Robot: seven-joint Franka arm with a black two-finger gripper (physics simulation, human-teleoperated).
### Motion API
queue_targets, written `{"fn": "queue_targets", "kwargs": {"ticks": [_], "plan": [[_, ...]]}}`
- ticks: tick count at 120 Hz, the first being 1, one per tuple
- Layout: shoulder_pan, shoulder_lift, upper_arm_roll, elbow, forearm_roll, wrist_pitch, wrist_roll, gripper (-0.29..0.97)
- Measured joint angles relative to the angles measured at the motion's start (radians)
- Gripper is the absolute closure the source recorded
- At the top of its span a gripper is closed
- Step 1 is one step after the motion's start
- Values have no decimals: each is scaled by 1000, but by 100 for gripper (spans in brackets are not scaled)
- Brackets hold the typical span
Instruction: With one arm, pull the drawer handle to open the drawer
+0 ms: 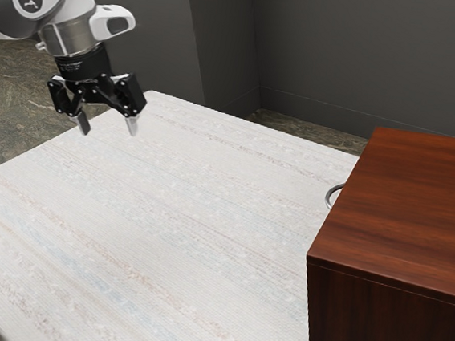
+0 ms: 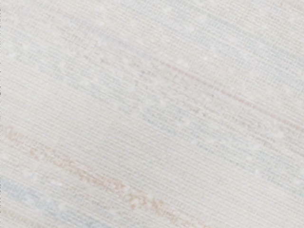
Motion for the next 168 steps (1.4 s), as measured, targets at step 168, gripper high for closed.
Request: {"fn": "queue_targets", "kwargs": {"ticks": [168], "plan": [[-25,267,-153,161,-300,187,-95,0]]}}
